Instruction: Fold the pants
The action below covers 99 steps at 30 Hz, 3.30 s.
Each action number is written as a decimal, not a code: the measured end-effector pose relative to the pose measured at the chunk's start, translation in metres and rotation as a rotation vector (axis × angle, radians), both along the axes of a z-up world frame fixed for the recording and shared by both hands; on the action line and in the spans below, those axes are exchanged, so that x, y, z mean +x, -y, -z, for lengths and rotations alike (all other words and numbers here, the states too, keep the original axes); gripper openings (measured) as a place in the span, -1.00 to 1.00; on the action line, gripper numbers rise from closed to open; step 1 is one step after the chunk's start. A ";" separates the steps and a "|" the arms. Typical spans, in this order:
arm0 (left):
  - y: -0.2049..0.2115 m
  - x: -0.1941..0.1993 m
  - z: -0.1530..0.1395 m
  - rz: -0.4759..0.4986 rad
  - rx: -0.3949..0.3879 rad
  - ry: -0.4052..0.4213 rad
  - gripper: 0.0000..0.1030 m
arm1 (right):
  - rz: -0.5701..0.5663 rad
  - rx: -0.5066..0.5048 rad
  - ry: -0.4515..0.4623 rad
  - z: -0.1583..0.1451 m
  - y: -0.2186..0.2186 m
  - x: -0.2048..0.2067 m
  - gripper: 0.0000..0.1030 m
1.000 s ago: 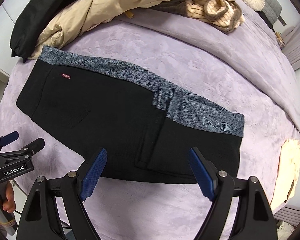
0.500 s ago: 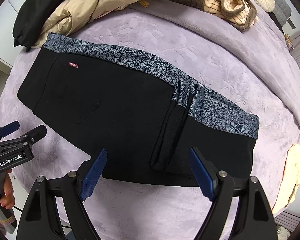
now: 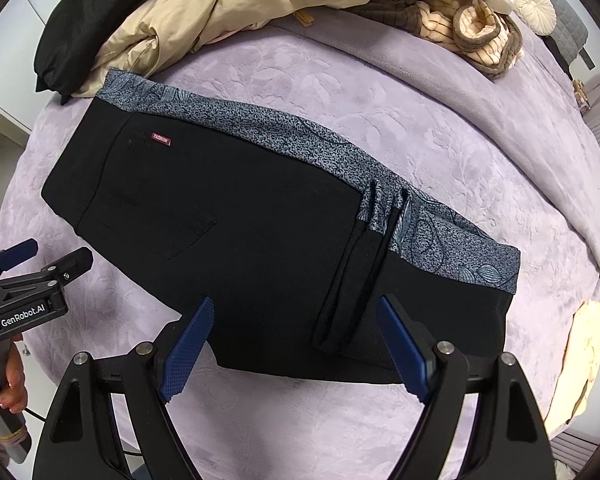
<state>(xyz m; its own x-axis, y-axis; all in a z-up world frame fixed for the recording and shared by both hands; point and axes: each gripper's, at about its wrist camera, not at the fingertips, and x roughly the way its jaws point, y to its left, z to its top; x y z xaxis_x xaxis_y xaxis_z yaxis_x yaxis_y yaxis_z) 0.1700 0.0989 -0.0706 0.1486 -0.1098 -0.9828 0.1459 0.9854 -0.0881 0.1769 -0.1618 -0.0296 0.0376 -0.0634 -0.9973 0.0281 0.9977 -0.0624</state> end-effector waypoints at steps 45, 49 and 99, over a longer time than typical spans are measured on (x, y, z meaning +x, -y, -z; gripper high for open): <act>-0.075 0.043 0.056 -0.190 -0.569 -0.034 1.00 | 0.029 0.391 -0.006 0.099 -0.009 0.013 0.70; -0.068 0.043 0.048 -0.254 -0.486 0.018 0.58 | 0.024 0.416 -0.003 0.095 -0.007 0.014 0.79; 0.059 -0.026 -0.020 0.295 0.328 0.553 -0.28 | -0.317 0.592 -0.313 0.043 -0.148 0.183 -0.64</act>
